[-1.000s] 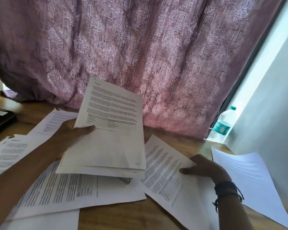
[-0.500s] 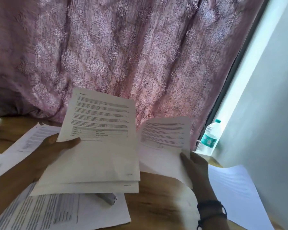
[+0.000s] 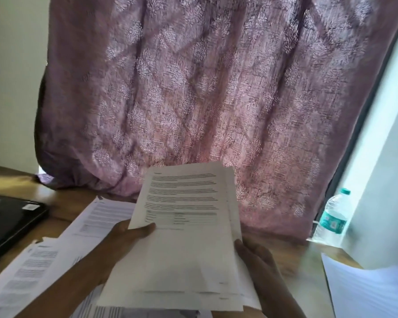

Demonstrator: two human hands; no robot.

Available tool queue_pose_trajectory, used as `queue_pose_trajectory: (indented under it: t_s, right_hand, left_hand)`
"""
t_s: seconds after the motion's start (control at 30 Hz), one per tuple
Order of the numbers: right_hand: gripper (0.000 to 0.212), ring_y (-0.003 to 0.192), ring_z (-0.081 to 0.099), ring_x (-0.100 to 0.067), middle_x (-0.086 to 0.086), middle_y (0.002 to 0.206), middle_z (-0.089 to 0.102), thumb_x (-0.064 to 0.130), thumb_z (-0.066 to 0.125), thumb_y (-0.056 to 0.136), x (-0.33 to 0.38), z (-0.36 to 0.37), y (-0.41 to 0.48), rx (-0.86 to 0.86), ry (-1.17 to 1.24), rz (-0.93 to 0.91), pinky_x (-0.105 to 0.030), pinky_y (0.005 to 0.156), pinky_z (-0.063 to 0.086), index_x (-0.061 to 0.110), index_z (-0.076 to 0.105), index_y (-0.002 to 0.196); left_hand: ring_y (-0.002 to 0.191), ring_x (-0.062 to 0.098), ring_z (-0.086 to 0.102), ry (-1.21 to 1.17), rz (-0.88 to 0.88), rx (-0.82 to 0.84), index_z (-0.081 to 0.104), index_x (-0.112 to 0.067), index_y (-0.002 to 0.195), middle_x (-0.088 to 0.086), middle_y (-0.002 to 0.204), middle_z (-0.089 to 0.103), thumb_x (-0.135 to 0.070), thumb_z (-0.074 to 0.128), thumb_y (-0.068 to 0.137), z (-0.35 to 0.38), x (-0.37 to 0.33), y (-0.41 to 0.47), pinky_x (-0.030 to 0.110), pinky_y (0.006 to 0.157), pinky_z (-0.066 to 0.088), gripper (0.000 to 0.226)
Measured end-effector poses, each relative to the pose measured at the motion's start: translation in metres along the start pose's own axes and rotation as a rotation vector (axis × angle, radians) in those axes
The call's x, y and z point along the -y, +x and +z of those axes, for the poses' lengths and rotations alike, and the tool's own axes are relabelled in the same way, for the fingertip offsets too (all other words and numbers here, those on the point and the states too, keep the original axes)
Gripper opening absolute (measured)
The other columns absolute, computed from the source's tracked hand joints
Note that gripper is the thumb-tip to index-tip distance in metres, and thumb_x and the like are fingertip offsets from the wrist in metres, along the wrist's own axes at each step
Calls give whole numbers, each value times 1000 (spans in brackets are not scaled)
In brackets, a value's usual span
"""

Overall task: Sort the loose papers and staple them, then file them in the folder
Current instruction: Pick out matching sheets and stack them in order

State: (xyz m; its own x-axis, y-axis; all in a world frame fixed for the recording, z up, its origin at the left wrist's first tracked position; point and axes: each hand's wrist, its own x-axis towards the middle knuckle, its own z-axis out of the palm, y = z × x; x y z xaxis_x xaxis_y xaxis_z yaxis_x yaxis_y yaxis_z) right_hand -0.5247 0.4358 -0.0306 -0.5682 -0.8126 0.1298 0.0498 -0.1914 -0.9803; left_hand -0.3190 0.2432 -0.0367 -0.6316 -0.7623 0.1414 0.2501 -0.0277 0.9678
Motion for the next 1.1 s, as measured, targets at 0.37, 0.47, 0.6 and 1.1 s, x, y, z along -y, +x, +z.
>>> queue_pose_trajectory:
  t_s: [0.37, 0.47, 0.6, 1.1]
  right_hand:
    - [53, 98, 70, -35, -20, 108, 71, 26, 82, 73, -8, 12, -2, 87, 6, -24, -36, 74, 59, 0, 64, 116]
    - [45, 93, 71, -35, -19, 103, 73, 10, 81, 75, -11, 9, 0, 59, -82, -78, -37, 74, 59, -2, 63, 114]
    - [27, 89, 72, -34, -18, 101, 74, 0, 65, 85, -10, 9, -3, 4, -95, -103, -35, 70, 59, 0, 65, 112]
    - [28, 63, 70, -24, -19, 78, 73, 21, 81, 71, -10, 8, -7, -53, -113, -130, -26, 52, 53, -4, 70, 80]
  left_hand:
    - [80, 12, 72, -49, 88, -27, 68, -23, 94, -6, 89, 76, -10, 64, 87, 10, 2, -6, 20, 62, 56, 16]
    - [82, 12, 73, -94, 82, -10, 69, -22, 99, -2, 99, 75, -24, 78, 77, 10, -1, -9, 24, 67, 57, 24]
    - [98, 16, 70, -85, 71, 58, 68, -24, 109, -3, 108, 73, -59, 90, 30, 7, 0, -9, 32, 83, 56, 90]
    - [86, -1, 66, 63, 69, -33, 64, -30, 97, -23, 83, 73, -23, 69, 83, 0, 1, -4, 25, 84, 49, 16]
